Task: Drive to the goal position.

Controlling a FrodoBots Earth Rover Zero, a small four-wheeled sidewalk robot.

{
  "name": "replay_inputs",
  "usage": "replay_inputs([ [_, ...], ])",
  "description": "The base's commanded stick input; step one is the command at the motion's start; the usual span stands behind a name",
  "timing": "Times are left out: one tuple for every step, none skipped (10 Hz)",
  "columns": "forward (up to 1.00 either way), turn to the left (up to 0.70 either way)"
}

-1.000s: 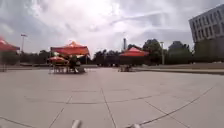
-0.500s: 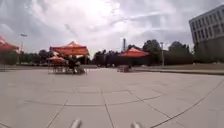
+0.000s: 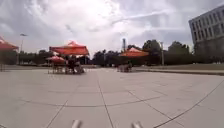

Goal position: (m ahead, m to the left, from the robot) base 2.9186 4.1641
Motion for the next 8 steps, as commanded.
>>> replay_inputs([
  [0.07, -0.02],
  [0.08, -0.02],
  [0.07, -0.02],
  [0.08, -0.02],
  [0.59, -0.02],
  [0.85, -0.02],
  [0.85, -0.02],
  [0.85, -0.02],
])
